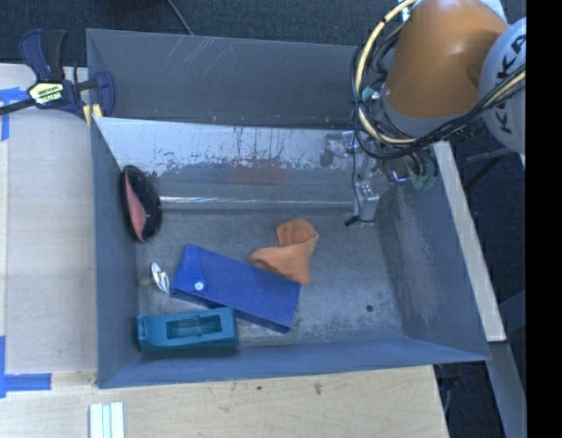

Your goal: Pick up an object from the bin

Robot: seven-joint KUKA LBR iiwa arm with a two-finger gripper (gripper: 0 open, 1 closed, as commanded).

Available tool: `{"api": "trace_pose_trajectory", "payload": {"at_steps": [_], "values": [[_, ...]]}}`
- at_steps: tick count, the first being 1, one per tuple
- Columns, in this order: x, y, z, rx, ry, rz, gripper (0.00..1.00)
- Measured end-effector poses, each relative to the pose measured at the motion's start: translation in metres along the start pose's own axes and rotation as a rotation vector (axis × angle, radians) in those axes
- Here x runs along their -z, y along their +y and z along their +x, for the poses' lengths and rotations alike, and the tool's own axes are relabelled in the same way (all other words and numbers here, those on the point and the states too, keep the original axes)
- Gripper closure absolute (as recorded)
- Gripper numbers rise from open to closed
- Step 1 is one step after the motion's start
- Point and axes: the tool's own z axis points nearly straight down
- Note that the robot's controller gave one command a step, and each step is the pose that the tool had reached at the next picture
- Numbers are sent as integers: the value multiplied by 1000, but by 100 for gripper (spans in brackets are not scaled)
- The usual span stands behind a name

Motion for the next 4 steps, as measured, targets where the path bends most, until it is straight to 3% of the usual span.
{"api": "trace_pose_trajectory", "payload": {"at_steps": [1,2,3,4], "values": [[-41,14,6,193,-2,-1,0],[-82,25,11,3,0,-2,0],[-132,47,11,189,-1,-1,0],[-149,63,12,349,0,-3,100]]}}
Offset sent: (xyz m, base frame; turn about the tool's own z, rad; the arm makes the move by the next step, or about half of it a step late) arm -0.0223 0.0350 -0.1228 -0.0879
